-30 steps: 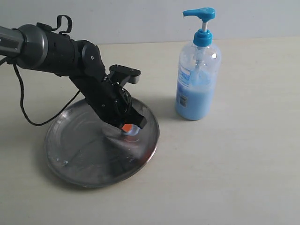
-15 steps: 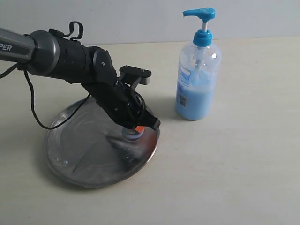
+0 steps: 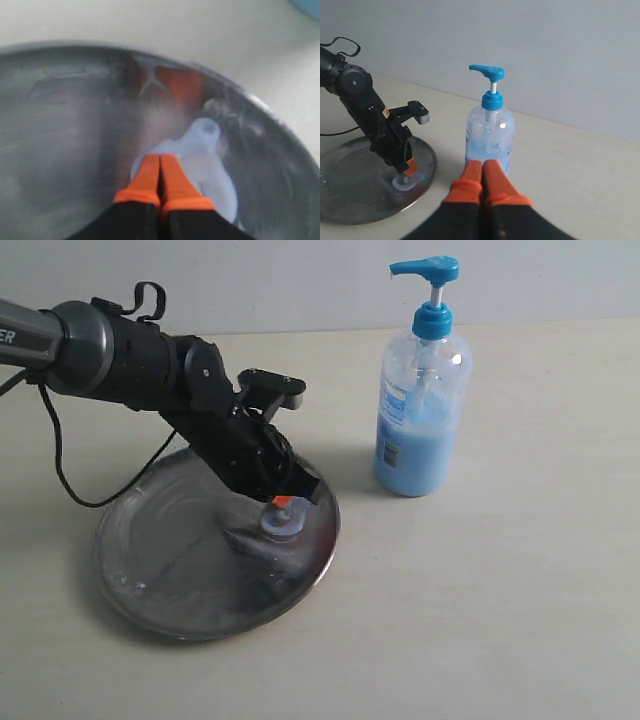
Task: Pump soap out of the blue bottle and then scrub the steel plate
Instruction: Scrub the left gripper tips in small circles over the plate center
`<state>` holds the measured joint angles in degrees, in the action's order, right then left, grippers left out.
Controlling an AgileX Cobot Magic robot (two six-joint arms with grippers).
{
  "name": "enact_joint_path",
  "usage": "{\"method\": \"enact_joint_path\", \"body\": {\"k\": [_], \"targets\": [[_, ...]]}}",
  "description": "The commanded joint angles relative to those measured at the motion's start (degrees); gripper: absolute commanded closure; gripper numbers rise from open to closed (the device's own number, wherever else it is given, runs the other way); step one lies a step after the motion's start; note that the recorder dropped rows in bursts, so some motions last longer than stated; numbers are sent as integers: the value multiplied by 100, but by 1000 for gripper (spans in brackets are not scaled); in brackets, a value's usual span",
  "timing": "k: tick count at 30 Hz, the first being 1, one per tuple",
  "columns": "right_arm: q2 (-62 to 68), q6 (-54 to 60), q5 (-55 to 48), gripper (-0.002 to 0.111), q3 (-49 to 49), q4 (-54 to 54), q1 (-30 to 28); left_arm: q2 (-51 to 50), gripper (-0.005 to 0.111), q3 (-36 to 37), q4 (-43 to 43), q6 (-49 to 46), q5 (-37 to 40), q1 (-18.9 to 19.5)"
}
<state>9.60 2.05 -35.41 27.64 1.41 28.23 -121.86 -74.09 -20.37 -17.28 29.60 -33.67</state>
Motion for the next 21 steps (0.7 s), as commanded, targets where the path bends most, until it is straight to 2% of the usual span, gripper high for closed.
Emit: {"method": "enact_joint_path", "body": {"k": [1,6,12,21], "targets": [[-24,-8,78,108,-34,15,-19,-80,107,60,159,99,792,240],[-142,-8,78,108,-34,12,-19,-80,107,60,159,86,1260,229],[-320,-8,155,108,-126,12,-19,-80,107,60,37,34,1357,67],[-383,-8,269,108,-218,12,-19,-80,107,60,-146,-75,501,-221]]}}
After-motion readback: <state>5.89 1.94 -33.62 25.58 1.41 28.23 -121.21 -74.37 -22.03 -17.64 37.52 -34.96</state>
